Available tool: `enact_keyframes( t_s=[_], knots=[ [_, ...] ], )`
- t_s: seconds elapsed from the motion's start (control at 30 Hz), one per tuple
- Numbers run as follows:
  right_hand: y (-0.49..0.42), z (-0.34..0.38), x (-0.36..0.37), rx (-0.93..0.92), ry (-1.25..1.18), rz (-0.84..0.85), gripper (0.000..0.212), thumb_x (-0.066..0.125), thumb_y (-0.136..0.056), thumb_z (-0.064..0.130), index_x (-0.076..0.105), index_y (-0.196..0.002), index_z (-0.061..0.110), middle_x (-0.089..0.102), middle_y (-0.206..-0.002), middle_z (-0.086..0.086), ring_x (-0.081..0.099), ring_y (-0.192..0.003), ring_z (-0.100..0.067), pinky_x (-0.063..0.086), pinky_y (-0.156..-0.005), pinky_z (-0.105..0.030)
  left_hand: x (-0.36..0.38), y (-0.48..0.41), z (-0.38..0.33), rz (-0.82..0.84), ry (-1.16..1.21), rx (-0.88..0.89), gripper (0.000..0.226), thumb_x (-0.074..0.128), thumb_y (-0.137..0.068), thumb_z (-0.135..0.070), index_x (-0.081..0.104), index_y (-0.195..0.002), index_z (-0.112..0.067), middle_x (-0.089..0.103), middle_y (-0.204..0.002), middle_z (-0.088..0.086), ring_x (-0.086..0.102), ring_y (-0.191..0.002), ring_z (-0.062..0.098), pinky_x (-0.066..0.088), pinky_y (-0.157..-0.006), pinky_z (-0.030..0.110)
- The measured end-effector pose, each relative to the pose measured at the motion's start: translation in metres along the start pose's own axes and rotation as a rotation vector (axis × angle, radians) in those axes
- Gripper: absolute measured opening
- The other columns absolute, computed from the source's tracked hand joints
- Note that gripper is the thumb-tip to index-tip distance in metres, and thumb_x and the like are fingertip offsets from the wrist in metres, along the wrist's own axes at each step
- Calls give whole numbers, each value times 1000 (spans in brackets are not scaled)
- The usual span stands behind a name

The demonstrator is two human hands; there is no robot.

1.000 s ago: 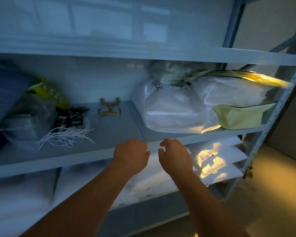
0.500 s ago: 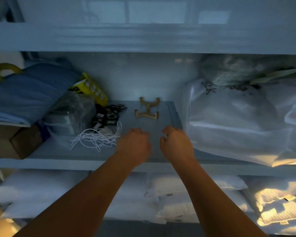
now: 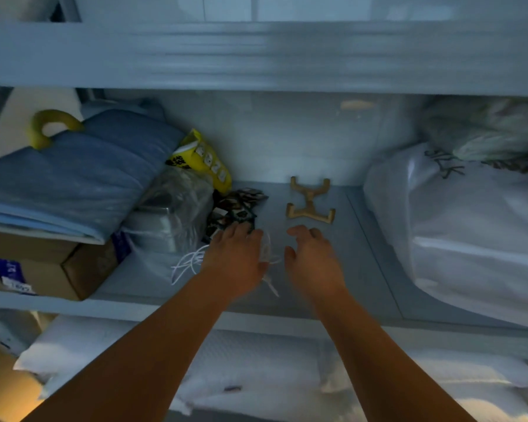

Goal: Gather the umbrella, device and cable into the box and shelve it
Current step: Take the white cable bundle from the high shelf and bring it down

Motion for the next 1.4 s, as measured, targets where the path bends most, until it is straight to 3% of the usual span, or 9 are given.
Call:
enact_keyframes(
  t_s=[0.17, 0.43, 0.67, 0.73, 0.83, 0.93, 1.1, 1.2, 1.4],
  knots=[
    [-22, 38, 27, -19, 64, -34, 41, 57, -95, 32, 56, -134, 20, 60, -126, -10, 57, -114, -30, 51, -93, -45, 10, -14, 51, 141, 11, 50, 102, 52, -80, -78, 14, -158, -25, 7, -167, 10, 4, -152, 31, 12, -121, 50],
    [-47, 60, 74, -34, 124, 85, 60, 47, -96, 56, 49, -143, 20, 55, -143, -7, 50, -130, -28, 42, -107, -45, 35, -33, 98, 325, 83, 168, 132, 75, -50, -82, 11, -156, -36, 4, -167, 4, 5, -152, 30, 14, -121, 51],
    [-58, 39, 107, 23, 127, 324, 89, 47, -86, 74, 29, -156, 22, 38, -157, -9, 41, -140, -31, 39, -112, -47, 65, -45, 103, 356, 84, 238, 122, 85, -62, -61, 14, -158, -32, 5, -167, 4, 8, -152, 27, 21, -121, 47],
    [-60, 30, 109, 61, 89, 361, 96, 49, -82, 78, 26, -157, 22, 34, -159, -9, 39, -142, -30, 39, -112, -49, 76, -48, 103, 390, 80, 267, 122, 84, -65, -58, 11, -159, -31, -2, -168, 5, 2, -153, 27, 13, -123, 47],
    [-62, 21, 113, 75, 57, 407, 101, 56, -81, 76, 22, -158, 21, 27, -162, -9, 34, -145, -29, 36, -115, -49, 91, -55, 98, 443, 41, 324, 130, 78, -64, -71, 3, -160, -27, -8, -168, 3, -10, -153, 25, -6, -122, 42],
    [-63, 11, 119, 101, 44, 479, 112, 62, -75, 77, 14, -160, 22, 18, -166, -8, 25, -150, -26, 30, -119, -46, 100, -65, 94, 476, 21, 321, 138, 70, -56, -85, -1, -160, -29, -12, -167, 1, -14, -152, 24, 3, -123, 50],
    [-64, 0, 126, 175, -67, 623, 140, 70, -53, 85, 2, -160, 26, 4, -169, -1, 12, -154, -21, 21, -120, -39, 106, -70, 89, 513, 94, 321, 139, 73, -51, -84, 1, -158, -36, -18, -166, 0, -16, -152, 23, 6, -123, 51],
    [-64, 0, 130, 132, -37, 707, 149, 75, -46, 83, -1, -160, 25, 0, -169, 1, 8, -154, -20, 18, -121, -39, 109, -73, 87, 500, 111, 352, 137, 76, -53, -81, 3, -158, -34, -14, -167, 0, -13, -152, 24, 8, -121, 49],
    [-60, 4, 133, 43, 107, 809, 142, 85, -59, 65, -5, -160, 20, -8, -168, 2, -9, -154, -17, 4, -123, -37, 115, -82, 82, 413, 136, 426, 133, 73, -43, -86, 22, -154, -34, 18, -164, -6, 15, -150, 19, 23, -120, 43]
  ],
)
Point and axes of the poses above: each hand's wrist, its own y-axis away from the middle knuckle, its own x-axis out of the palm, z = x × y, the point moved 6 cm from there along -y, towards the middle knuckle
